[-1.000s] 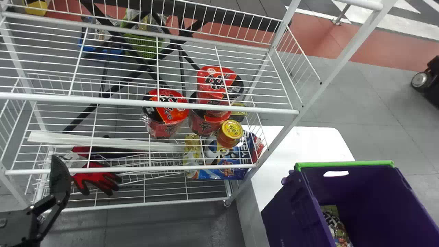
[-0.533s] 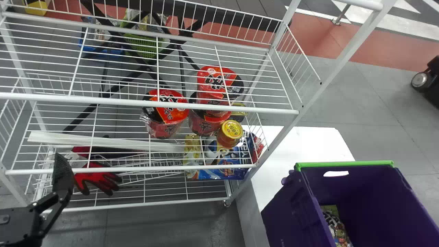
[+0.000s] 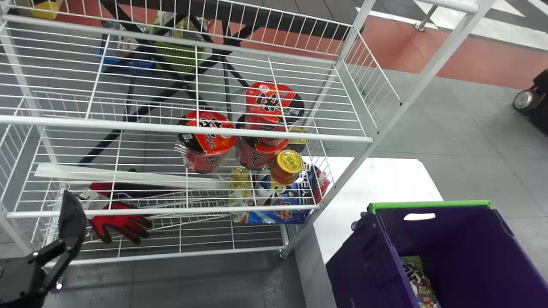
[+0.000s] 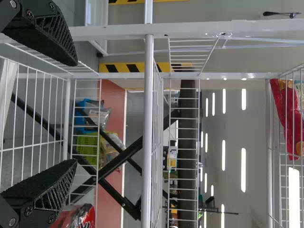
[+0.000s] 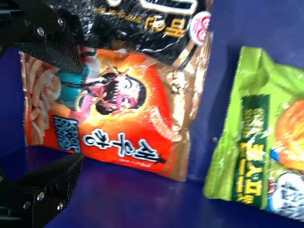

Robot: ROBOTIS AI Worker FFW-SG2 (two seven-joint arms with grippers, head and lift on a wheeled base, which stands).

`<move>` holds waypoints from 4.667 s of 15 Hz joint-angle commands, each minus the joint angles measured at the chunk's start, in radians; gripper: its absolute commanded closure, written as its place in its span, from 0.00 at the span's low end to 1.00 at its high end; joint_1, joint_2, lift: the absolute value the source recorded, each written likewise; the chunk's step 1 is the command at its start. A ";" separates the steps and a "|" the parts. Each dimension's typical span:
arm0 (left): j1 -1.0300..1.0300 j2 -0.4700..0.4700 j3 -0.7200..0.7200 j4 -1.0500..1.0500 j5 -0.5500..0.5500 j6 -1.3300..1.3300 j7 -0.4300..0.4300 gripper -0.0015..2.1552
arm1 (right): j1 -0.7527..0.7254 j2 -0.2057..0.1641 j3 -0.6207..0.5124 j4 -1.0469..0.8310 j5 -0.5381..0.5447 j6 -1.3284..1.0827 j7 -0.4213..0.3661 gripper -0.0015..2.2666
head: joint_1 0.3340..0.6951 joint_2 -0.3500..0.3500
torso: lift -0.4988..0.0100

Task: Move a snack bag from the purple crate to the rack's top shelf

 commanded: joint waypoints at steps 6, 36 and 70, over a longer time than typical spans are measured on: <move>-0.034 -0.003 0.014 0.040 0.030 -0.021 -0.026 0.04 | 0.038 0.049 -0.045 0.003 -0.058 -0.062 -0.001 0.10 | 1.00 0.00 | 0.10; 0.002 -0.006 0.086 0.054 0.072 -0.070 -0.089 0.04 | -0.029 0.052 -0.099 0.075 -0.053 -0.148 0.058 0.78 | 1.00 0.00 | 0.10; 0.022 -0.012 0.070 -0.038 0.032 0.019 -0.058 0.04 | -0.011 0.063 -0.226 -0.071 -0.141 -0.234 0.125 0.94 | 1.00 0.00 | 0.32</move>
